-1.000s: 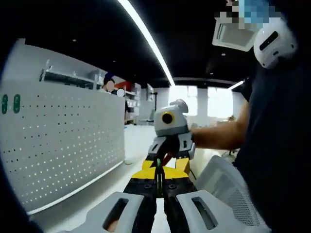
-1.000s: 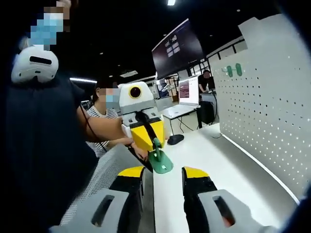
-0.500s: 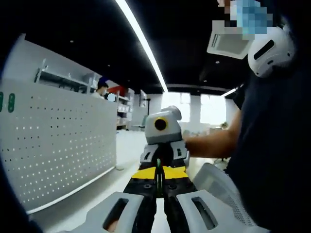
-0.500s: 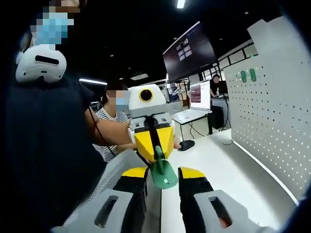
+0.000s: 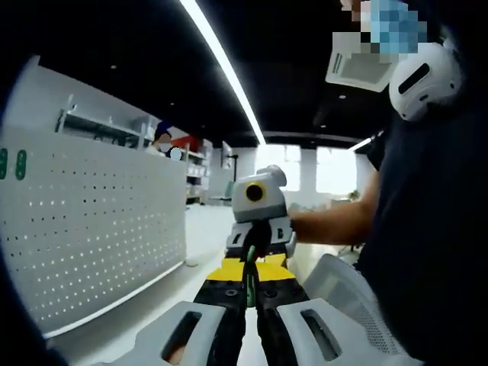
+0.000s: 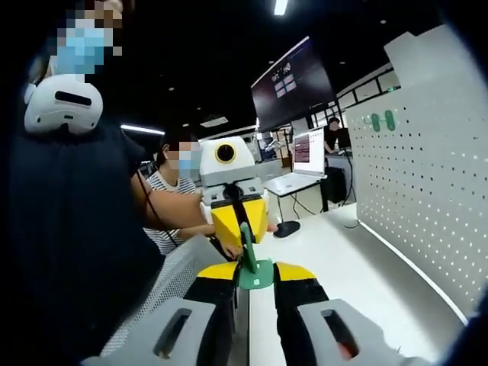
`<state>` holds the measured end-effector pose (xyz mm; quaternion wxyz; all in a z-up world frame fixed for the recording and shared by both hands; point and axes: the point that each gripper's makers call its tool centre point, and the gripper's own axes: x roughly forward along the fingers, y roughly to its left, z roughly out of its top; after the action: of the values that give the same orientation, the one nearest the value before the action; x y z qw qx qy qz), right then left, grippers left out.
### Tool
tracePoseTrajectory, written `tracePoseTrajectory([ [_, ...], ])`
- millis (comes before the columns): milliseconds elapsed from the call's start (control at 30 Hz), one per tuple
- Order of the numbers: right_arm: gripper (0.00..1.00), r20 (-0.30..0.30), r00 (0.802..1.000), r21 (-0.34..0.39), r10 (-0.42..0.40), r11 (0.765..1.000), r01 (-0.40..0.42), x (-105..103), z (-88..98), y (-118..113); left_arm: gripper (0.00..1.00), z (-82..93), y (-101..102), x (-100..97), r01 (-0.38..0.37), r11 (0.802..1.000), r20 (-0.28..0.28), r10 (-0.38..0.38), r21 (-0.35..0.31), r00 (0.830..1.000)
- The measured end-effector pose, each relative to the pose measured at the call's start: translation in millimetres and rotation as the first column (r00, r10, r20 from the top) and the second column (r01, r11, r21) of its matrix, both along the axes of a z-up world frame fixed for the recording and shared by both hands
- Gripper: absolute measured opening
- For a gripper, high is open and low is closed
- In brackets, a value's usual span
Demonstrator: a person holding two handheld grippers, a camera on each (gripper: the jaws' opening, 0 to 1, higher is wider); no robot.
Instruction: Insert the hook assembly into the mounting plate slot until the hook locks in place.
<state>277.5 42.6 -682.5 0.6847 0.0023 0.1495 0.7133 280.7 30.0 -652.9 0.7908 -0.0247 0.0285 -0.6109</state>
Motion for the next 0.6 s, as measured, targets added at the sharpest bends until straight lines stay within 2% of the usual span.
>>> tracePoseTrajectory([
  [300, 0.15, 0.009, 1.0, -0.081, 0.011, 0.997, -0.01, -2.9, -8.4, -4.8, 0.02, -11.2, -2.6, -4.9, 0.027, 0.995, 0.026, -0.03, 0.092, 0.999],
  [600, 0.15, 0.004, 1.0, -0.128, 0.011, 0.992, -0.011, -1.9, -16.9, -5.6, 0.03, -16.8, -4.6, -5.1, 0.032, 0.99, 0.038, -0.037, 0.14, 0.999],
])
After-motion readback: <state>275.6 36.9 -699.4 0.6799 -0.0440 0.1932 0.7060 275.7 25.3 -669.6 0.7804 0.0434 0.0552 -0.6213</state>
